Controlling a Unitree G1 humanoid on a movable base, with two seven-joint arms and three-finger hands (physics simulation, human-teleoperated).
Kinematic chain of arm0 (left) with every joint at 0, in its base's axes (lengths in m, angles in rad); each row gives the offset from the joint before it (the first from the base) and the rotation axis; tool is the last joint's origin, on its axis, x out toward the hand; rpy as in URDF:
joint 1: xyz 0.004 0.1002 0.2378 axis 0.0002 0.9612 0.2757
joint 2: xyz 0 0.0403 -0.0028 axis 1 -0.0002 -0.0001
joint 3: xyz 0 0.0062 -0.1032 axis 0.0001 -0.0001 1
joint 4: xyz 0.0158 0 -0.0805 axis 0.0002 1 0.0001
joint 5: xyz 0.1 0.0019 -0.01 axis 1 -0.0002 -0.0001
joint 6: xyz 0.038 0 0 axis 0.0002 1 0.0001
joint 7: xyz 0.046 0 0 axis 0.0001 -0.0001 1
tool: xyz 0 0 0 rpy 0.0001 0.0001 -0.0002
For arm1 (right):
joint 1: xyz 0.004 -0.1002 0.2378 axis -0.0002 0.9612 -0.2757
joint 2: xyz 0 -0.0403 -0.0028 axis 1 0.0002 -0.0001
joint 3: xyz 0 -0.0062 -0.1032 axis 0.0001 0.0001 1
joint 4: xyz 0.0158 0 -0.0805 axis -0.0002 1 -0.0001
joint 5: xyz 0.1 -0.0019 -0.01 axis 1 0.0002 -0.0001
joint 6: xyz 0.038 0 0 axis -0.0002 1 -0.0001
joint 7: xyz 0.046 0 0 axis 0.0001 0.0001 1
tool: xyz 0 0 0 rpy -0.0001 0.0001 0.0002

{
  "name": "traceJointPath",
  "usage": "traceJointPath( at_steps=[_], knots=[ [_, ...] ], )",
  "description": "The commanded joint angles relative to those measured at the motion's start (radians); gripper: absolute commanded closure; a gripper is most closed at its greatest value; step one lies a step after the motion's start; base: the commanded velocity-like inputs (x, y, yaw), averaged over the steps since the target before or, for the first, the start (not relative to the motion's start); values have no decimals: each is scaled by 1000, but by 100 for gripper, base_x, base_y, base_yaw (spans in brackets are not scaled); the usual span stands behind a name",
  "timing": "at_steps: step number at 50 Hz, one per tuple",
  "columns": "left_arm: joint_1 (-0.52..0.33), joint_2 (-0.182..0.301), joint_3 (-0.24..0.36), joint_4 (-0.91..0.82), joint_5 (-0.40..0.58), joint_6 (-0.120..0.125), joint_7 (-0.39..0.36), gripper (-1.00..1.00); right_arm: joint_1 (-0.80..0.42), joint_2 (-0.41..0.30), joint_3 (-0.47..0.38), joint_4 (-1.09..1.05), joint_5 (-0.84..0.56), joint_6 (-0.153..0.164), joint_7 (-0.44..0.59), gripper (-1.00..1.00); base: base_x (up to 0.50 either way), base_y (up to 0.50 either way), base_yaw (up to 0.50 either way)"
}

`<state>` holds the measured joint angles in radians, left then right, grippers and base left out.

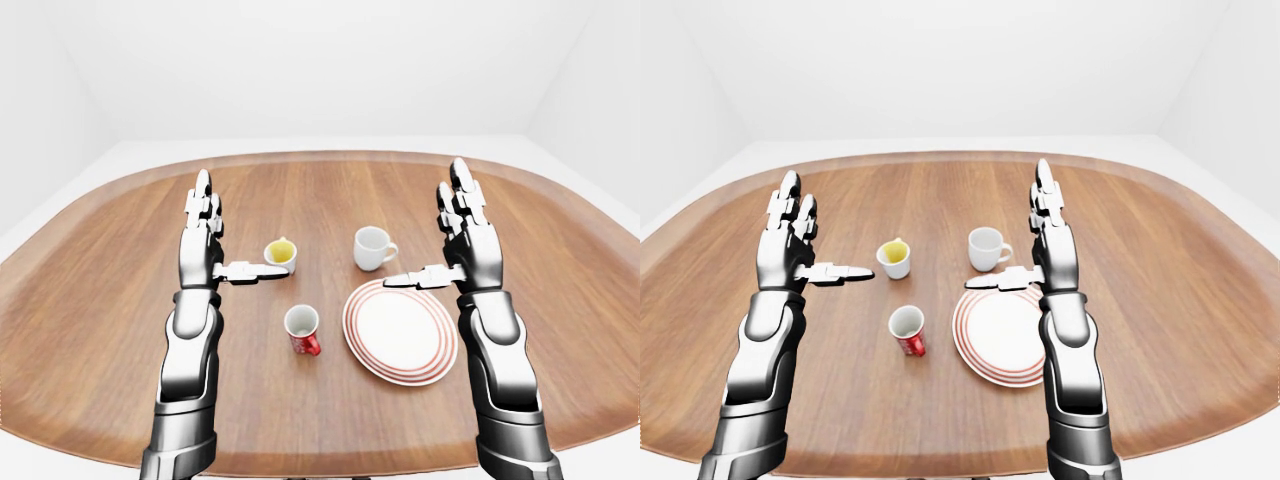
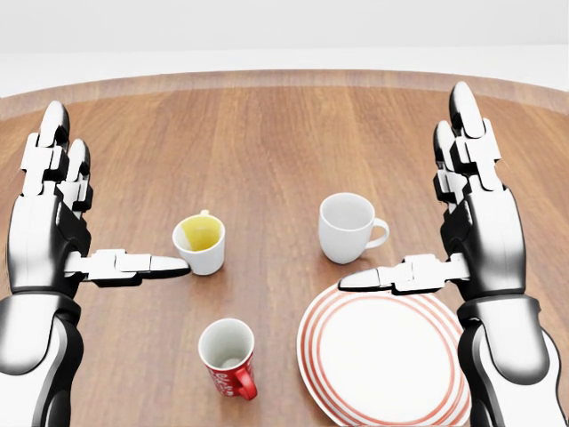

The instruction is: Pick up the red mug and put it on the plate

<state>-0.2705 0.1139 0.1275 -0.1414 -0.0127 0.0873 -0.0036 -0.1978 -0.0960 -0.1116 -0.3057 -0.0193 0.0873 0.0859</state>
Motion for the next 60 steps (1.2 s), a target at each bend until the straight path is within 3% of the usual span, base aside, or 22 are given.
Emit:
traceJointPath(
  at_steps=[1, 23, 43, 60],
  knots=[
    [2, 0, 0, -2, 0, 0, 0, -100, -4, 1, 4, 1, -5, 0, 1, -100, 41, 0, 0],
    [4, 6, 10, -20, -10, 0, -3, -100, -29, -14, 16, 17, -32, 0, 40, -100, 34, 0, 0],
    [9, 8, 13, -27, -16, 0, -4, -100, -121, -27, 113, 79, -368, 0, 275, -100, 0, 0, 0],
    [10, 8, 13, -29, -16, 0, -5, -100, -195, 35, 175, 278, -555, 0, 317, -100, 0, 0, 0]
  ],
)
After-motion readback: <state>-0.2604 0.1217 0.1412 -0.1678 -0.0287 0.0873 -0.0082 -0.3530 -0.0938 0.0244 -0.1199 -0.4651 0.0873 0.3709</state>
